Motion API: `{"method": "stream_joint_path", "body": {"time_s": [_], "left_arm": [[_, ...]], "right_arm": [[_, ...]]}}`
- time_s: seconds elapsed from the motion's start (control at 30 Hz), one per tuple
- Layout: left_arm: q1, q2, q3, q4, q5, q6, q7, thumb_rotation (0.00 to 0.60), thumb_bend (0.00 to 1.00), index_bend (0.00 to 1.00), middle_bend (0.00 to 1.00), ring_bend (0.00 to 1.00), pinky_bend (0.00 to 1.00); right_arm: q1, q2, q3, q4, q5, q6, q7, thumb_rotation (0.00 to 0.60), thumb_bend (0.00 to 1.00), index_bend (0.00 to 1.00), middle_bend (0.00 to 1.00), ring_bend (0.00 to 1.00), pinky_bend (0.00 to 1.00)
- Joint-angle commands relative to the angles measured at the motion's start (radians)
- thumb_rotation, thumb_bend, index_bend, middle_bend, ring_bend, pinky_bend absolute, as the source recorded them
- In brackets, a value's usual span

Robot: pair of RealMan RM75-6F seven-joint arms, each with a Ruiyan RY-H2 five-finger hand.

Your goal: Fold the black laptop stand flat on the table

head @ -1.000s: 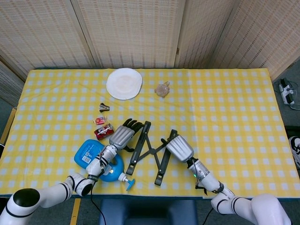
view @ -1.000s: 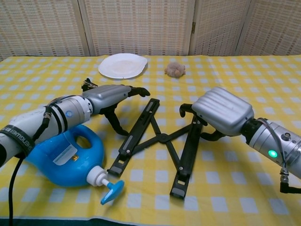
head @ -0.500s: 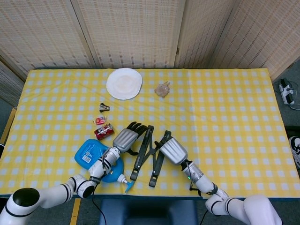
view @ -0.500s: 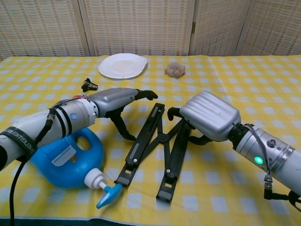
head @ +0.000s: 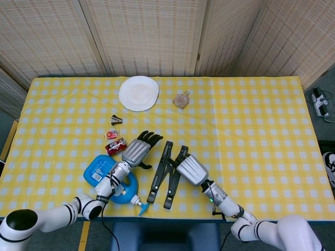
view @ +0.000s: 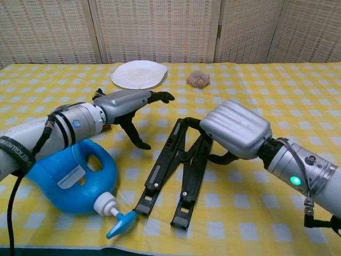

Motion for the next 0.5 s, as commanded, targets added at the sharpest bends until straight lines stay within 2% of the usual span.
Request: {"method": "stream_joint_path", "body": {"time_s": [0.03,0.1,0.2,0.3,0.5], "left_arm": [[0.017,0.04,-0.016,-0.036,-0.017,0.022,0.005,0.6,0.05,0.1,0.13,0.07,0.0],[0.026,0.064,-0.022,-0.058,-0.027,0.029,0.01,0.6,0.05,0.1,0.12,0.07,0.0],[0.038,0.093,-0.028,-0.088,-0.039,0.038,0.014,0.6,0.05,0.1,0.12,0.06,0.0],[0.047,0.117,-0.028,-0.112,-0.047,0.044,0.021,0.6,0.04,0.09,0.12,0.06,0.0],[0.062,0.142,-0.026,-0.139,-0.066,0.047,0.024,0.6,0.04,0.09,0.12,0.06,0.0]], "right_arm": [[0.021,0.144,-0.019,-0.208,0.012,-0.088,-0.024,0.6,0.27,0.07,0.38,0.45,0.52],[0.044,0.207,-0.022,-0.303,0.031,-0.162,-0.053,0.6,0.27,0.01,0.25,0.33,0.36],[0.08,0.274,-0.013,-0.405,0.078,-0.272,-0.096,0.6,0.27,0.0,0.12,0.19,0.19],[0.113,0.308,0.003,-0.459,0.122,-0.354,-0.148,0.6,0.27,0.0,0.07,0.11,0.11],[0.173,0.312,0.024,-0.485,0.191,-0.47,-0.235,0.6,0.27,0.0,0.04,0.06,0.05]]}}
